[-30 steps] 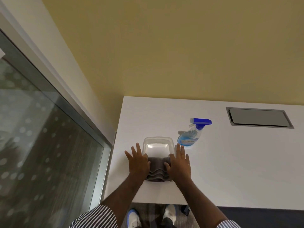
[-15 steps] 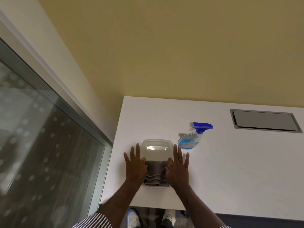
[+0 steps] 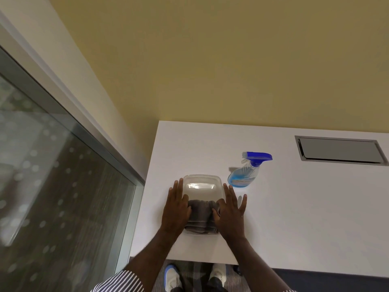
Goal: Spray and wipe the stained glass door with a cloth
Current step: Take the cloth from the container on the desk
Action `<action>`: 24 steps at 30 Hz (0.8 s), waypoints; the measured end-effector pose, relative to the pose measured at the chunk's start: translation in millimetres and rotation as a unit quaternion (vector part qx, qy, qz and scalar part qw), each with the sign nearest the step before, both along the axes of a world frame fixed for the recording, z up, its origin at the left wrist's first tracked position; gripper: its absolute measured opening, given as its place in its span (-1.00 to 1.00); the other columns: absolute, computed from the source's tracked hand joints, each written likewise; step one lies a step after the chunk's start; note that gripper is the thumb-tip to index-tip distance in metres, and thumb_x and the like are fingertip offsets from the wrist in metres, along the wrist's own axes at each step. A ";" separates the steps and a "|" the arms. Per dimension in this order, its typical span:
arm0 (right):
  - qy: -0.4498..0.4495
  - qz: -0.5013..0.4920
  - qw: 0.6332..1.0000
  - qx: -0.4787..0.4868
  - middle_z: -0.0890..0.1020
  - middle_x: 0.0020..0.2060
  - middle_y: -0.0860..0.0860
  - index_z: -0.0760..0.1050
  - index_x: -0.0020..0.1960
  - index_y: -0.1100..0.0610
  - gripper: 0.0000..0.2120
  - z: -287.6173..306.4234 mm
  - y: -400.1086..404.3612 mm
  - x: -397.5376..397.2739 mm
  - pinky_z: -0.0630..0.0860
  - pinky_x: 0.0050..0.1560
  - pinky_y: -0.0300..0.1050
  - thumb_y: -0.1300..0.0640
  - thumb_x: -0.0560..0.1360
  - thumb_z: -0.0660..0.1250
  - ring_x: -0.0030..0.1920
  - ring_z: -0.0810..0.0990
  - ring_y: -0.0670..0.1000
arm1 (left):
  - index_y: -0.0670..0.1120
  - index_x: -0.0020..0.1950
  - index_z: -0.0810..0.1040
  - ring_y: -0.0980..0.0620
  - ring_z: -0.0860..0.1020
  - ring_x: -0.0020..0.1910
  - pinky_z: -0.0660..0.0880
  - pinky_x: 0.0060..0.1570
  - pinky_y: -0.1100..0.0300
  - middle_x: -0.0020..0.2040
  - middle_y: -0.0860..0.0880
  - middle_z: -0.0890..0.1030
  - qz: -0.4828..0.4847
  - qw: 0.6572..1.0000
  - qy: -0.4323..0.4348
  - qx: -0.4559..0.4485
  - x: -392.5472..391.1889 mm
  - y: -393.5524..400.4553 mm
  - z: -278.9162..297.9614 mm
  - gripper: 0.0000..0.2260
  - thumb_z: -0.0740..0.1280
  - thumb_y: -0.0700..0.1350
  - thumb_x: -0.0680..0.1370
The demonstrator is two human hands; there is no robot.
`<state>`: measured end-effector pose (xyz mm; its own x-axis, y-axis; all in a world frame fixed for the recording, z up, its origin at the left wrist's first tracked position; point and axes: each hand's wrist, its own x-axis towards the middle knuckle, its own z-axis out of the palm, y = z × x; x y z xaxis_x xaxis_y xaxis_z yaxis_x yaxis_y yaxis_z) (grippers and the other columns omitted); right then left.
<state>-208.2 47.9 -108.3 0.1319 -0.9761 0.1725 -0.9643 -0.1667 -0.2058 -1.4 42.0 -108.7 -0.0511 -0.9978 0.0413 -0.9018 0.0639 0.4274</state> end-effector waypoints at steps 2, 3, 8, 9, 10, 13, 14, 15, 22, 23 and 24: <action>-0.001 -0.007 1.000 -0.002 0.47 0.50 0.14 0.62 0.02 0.04 -0.70 0.5 0.3 0.2 -0.14 0.56 0.37 -0.05 0.40 0.61 0.55 0.36 0.24 | -0.13 0.50 0.27 -0.27 0.35 0.52 0.32 0.45 -0.19 0.54 -0.22 0.38 -0.008 1.000 -0.005 -0.016 -3.3 0.7 8.3 -0.32 0.52 -0.10 0.47; -0.003 -0.008 1.000 -0.006 0.47 0.50 0.15 0.62 0.02 0.04 -0.70 1.6 0.7 0.4 -0.11 0.56 0.41 -0.04 0.39 0.61 0.55 0.33 0.23 | -0.13 0.49 0.27 -0.29 0.40 0.49 0.33 0.43 -0.20 0.52 -0.22 0.41 -0.009 1.000 0.001 -0.018 -3.5 0.1 12.3 -0.30 0.54 -0.10 0.45; -0.031 -0.026 0.999 -0.009 0.52 0.46 0.15 0.64 0.01 0.08 -0.69 11.1 5.7 -1.1 0.22 0.43 0.55 0.03 0.35 0.65 0.52 0.38 0.24 | -0.11 0.26 0.45 -0.29 0.39 0.49 0.10 0.57 -0.26 0.46 -0.23 0.47 -0.048 0.993 -0.077 -0.075 4.9 0.7 3.5 -0.56 0.48 -0.04 0.46; -0.041 -0.035 0.999 -0.006 0.53 0.45 0.16 0.65 0.01 0.08 -0.68 13.9 6.8 -1.0 0.23 0.42 0.54 0.04 0.34 0.66 0.50 0.43 0.26 | -0.10 0.18 0.49 -0.27 0.36 0.50 0.04 0.60 -0.26 0.45 -0.22 0.48 -0.049 0.990 -0.091 -0.091 6.6 0.6 -0.4 -0.66 0.43 -0.02 0.47; -0.052 -0.043 0.998 -0.005 0.55 0.43 0.16 0.66 0.01 0.09 -0.68 16.3 7.7 -0.4 0.23 0.42 0.53 0.04 0.33 0.67 0.47 0.47 0.28 | -0.09 0.09 0.53 -0.27 0.36 0.50 0.04 0.59 -0.29 0.43 -0.22 0.50 -0.048 0.989 -0.099 -0.099 7.4 -0.3 -2.3 -0.75 0.39 -0.01 0.48; -0.083 -0.059 0.995 -0.006 0.57 0.40 0.15 0.68 -0.09 0.08 -0.75 21.9 8.8 1.5 0.20 0.44 0.47 0.05 0.33 0.67 0.44 0.50 0.29 | -0.09 -0.08 0.58 -0.30 0.48 0.43 0.27 0.44 -0.40 0.36 -0.22 0.58 -0.040 0.988 -0.119 -0.092 6.3 -1.2 7.8 -0.85 0.42 -0.02 0.48; -0.096 -0.063 0.993 -0.005 0.57 0.41 0.15 0.66 -0.13 0.06 -0.79 22.4 9.3 1.7 0.18 0.46 0.46 0.06 0.35 0.67 0.45 0.49 0.29 | -0.10 -0.14 0.59 -0.32 0.52 0.38 0.33 0.38 -0.42 0.32 -0.23 0.61 -0.043 0.986 -0.130 -0.092 4.9 -1.3 14.6 -0.84 0.48 -0.04 0.45; -0.113 -0.064 0.992 -0.003 0.56 0.42 0.14 0.64 -0.16 0.04 -0.80 22.3 10.0 1.5 0.17 0.48 0.45 0.06 0.36 0.65 0.47 0.47 0.29 | -0.12 -0.19 0.60 -0.33 0.55 0.34 0.38 0.32 -0.43 0.28 -0.24 0.64 -0.049 0.984 -0.146 -0.090 3.9 -0.8 21.7 -0.82 0.53 -0.06 0.41; -0.182 -0.028 0.983 0.015 0.44 0.52 0.08 0.65 -0.04 0.01 -0.91 17.3 15.5 -7.3 0.15 0.56 0.39 0.02 0.54 0.50 0.59 0.29 0.22 | -0.17 -0.14 0.64 -0.36 0.51 0.37 0.47 0.26 -0.43 0.27 -0.27 0.64 -0.098 0.967 -0.232 -0.032 11.7 3.3 26.7 -0.69 0.58 0.06 0.41; -0.197 -0.031 0.979 0.026 0.41 0.54 0.06 0.65 0.00 0.01 -0.90 19.2 16.7 -7.7 0.11 0.58 0.36 -0.01 0.57 0.46 0.61 0.25 0.19 | -0.18 -0.12 0.64 -0.36 0.50 0.38 0.46 0.28 -0.43 0.28 -0.27 0.63 -0.099 0.967 -0.231 -0.039 13.6 4.4 25.5 -0.68 0.56 0.07 0.43; -0.214 -0.037 0.975 0.039 0.38 0.56 0.04 0.65 0.03 0.00 -0.87 21.9 18.1 -7.6 0.06 0.59 0.31 -0.05 0.59 0.41 0.62 0.21 0.17 | -0.19 -0.10 0.64 -0.35 0.48 0.40 0.45 0.29 -0.43 0.28 -0.28 0.63 -0.101 0.967 -0.227 -0.056 15.3 5.4 23.8 -0.69 0.51 0.07 0.48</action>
<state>-215.8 66.0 -86.5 -0.0068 -0.9926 0.1209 -0.7961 -0.0678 -0.6014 13.9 47.4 -84.9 -0.2822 -0.9564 0.0754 -0.9593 0.2808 -0.0289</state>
